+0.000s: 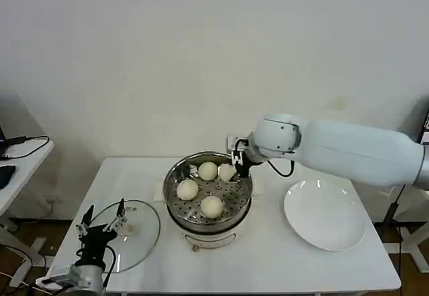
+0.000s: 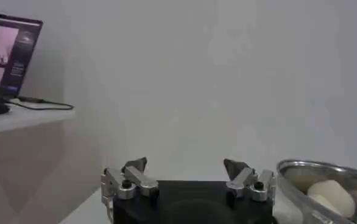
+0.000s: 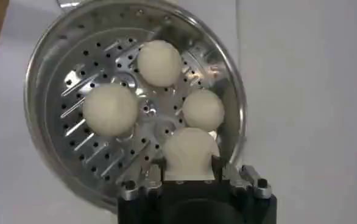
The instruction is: Take steamed baozi put them in steamer then cover it.
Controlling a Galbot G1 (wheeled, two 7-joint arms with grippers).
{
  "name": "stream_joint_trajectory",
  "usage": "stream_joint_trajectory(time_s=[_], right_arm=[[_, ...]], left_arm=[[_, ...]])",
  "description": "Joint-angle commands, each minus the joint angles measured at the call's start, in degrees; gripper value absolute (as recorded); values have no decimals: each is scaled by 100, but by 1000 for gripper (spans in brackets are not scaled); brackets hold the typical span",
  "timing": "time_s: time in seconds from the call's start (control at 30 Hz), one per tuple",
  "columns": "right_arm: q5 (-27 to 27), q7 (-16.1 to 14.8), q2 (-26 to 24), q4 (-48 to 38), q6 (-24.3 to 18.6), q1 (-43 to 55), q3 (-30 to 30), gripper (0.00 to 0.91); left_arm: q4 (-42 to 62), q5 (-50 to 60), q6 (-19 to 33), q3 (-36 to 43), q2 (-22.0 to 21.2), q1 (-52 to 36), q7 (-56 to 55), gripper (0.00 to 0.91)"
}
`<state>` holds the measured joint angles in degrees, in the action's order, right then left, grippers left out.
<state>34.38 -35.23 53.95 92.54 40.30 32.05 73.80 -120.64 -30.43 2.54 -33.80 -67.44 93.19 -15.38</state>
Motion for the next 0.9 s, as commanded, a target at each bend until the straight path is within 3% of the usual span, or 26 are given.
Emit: stream_joint_trajectory(time_s=[0.03, 0.6, 0.63, 0.67, 0.7, 0.9], right_arm=[[47, 118, 320, -360, 144, -311, 31, 514], [-234, 26, 509, -734, 140, -735, -169, 514], [-236, 26, 510, -737, 140, -743, -169, 574], [-247, 11, 510, -738, 139, -746, -169, 756], [-271, -12, 510, -739, 137, -749, -173, 877], [-364, -58, 471, -752, 140, -774, -236, 907]], left_arm=[[0, -6, -4, 7, 12, -28, -2, 907], [43, -11, 11, 0, 12, -20, 16, 907], [45, -13, 12, 0, 12, -18, 19, 907], [49, -17, 14, -1, 14, -18, 19, 907], [49, -17, 15, -1, 16, -17, 19, 907], [50, -20, 14, 0, 21, -20, 14, 907]])
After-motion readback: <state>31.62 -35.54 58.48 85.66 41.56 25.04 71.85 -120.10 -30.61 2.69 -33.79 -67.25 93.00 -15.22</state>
